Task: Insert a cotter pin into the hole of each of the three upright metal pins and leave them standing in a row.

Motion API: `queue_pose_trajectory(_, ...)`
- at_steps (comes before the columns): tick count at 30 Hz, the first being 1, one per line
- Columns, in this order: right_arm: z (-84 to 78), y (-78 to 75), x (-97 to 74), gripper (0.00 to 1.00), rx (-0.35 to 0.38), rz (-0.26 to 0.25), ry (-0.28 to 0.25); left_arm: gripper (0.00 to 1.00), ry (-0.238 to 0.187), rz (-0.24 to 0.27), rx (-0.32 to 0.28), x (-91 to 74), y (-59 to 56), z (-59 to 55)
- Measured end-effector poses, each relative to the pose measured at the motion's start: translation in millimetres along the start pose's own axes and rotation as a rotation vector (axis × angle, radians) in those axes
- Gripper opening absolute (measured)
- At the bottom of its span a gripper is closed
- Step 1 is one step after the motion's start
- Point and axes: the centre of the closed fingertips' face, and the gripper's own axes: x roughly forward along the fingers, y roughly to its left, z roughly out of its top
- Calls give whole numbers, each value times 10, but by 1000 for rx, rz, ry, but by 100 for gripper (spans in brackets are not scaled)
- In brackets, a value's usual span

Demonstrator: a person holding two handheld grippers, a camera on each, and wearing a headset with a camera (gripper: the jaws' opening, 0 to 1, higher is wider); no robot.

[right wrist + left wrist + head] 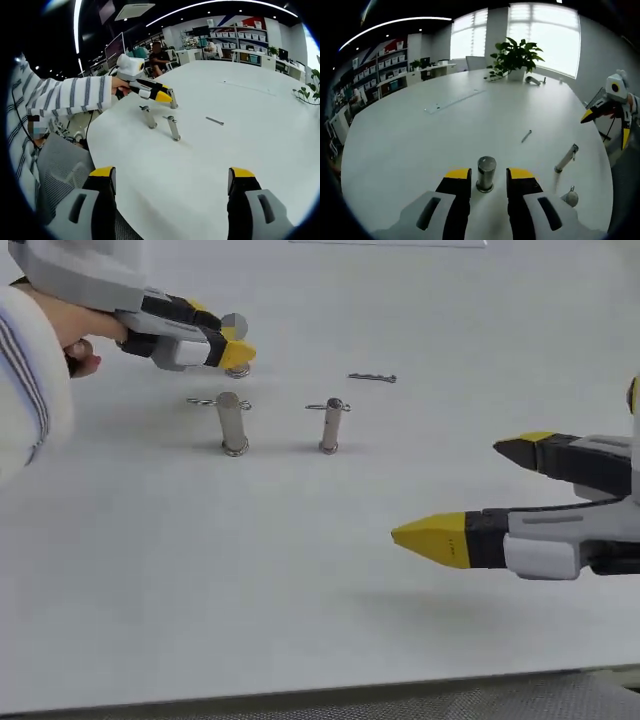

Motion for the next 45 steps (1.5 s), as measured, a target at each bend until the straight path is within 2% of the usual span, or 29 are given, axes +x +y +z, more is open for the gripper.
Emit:
queue_pose_trajectory(2,-4,-9,-6,91,1,-2,0,22,0,-2,19,19,-9,2)
queue_pose_trajectory(8,-25,-9,-13,91,10,0,2,17,-19,-12,8,54,-16,47)
queue_pose_trajectory(12,-36,-9,-10,91,12,1,4,10,-18,3,20,43,35,52)
queue_pose_trajectory(18,-73,-1,31,91,11,12,17,10,-2,-7,51,16,-3,35)
queue_pose_trajectory(25,-97,-6,54,91,26,12,22,9,7,46,30,-30,50,22)
queue_pose_trajectory(26,-94,-9,53,91,23,12,22,9,4,50,27,-50,56,27)
queue_pose_trajectory(28,-88,-11,49,91,18,13,24,9,-19,46,-20,-120,69,77)
queue_pose_trajectory(37,-16,27,45,91,7,19,6,9,-67,114,-26,-508,234,250)
queue_pose_trajectory(42,8,87,46,91,-8,30,3,9,-83,138,-25,-682,258,301)
queue_pose_trajectory(45,31,120,45,91,-13,34,-4,9,-89,143,-29,-783,219,330)
